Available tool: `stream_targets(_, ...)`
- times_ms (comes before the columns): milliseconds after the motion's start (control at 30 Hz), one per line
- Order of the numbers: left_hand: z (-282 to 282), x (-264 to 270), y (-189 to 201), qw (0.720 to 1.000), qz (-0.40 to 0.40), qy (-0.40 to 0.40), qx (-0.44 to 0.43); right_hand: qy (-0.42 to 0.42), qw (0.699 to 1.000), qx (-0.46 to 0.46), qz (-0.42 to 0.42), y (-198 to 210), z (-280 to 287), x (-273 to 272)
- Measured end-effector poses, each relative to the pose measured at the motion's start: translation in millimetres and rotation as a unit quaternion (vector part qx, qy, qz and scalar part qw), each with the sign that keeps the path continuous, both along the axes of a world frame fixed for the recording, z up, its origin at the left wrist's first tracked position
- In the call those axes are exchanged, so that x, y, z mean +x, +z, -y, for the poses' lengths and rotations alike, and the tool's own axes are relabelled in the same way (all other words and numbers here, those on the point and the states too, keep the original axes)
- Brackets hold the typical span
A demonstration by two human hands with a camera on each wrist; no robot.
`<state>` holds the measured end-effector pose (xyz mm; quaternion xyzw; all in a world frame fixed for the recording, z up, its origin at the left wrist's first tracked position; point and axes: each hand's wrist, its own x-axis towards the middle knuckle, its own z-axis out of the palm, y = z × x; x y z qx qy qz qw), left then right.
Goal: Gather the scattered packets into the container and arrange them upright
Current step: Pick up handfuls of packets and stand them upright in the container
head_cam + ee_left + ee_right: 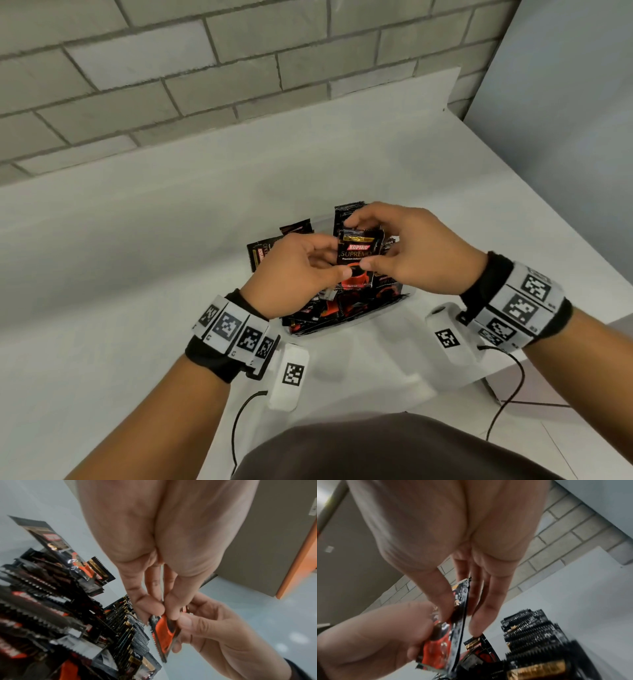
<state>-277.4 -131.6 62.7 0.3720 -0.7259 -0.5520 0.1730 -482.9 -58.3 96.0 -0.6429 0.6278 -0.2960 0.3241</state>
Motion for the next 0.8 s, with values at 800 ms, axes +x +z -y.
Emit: stream_targets(800, -47.1, -40.0, -35.3, 0.877, 0.320, -0.275, -0.229, 0.104, 0.958, 0.019, -0.265, -51.8, -3.0, -30.6)
